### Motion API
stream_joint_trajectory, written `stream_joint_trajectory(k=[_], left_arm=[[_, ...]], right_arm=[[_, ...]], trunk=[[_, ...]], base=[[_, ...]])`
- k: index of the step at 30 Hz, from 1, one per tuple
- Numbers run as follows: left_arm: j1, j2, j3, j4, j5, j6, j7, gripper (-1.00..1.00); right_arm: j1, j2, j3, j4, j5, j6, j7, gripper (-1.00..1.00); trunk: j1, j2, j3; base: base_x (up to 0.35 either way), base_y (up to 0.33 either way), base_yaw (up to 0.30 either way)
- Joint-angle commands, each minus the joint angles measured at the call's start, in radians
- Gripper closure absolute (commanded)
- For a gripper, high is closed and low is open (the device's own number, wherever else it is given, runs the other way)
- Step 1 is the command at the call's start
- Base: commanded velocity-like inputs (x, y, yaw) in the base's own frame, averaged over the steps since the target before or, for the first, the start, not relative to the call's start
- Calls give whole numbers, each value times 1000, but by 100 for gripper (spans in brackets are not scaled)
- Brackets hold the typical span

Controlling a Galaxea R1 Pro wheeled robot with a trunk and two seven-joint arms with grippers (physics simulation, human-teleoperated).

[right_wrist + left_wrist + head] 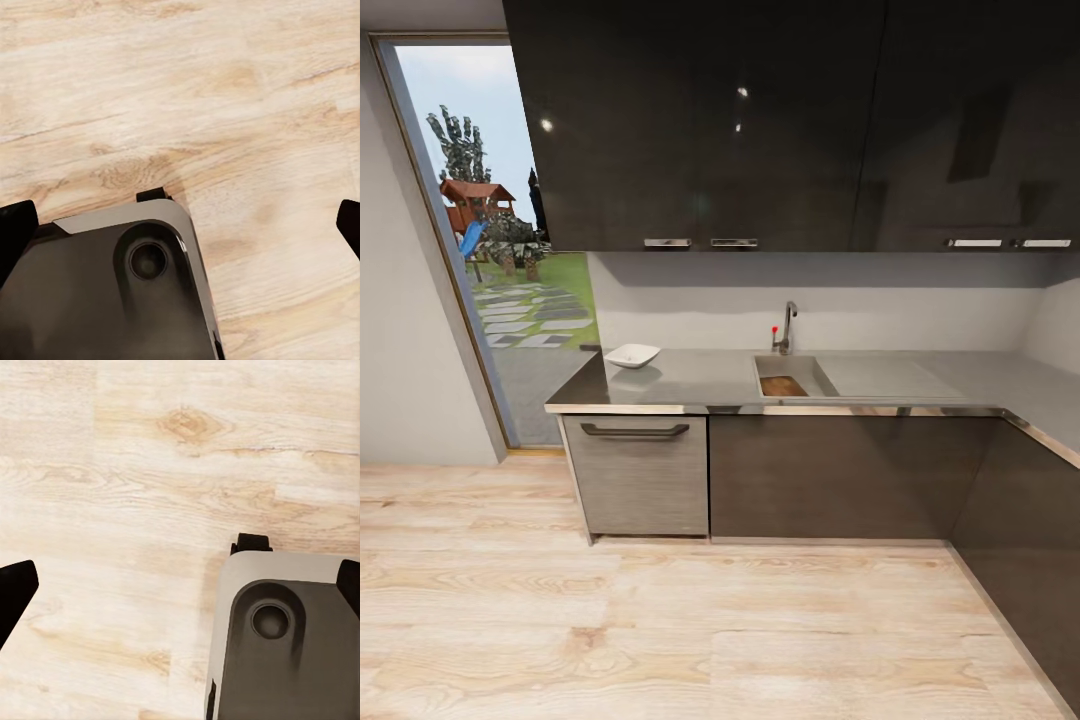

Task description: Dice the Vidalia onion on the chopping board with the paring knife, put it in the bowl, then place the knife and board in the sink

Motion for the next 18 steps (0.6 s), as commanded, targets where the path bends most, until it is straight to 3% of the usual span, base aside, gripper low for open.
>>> stream_joint_trajectory(k=[1,18], left_arm=[[-2,0,-8,4,8,-7,0,-100],[-2,0,-8,4,8,-7,0,-100]], right_arm=[[-1,0,2,1,-3,-3,-1,-100],[-1,0,2,1,-3,-3,-1,-100]], trunk=[[0,-1,-1],[0,-1,-1]], base=[[0,0,0],[0,0,0]])
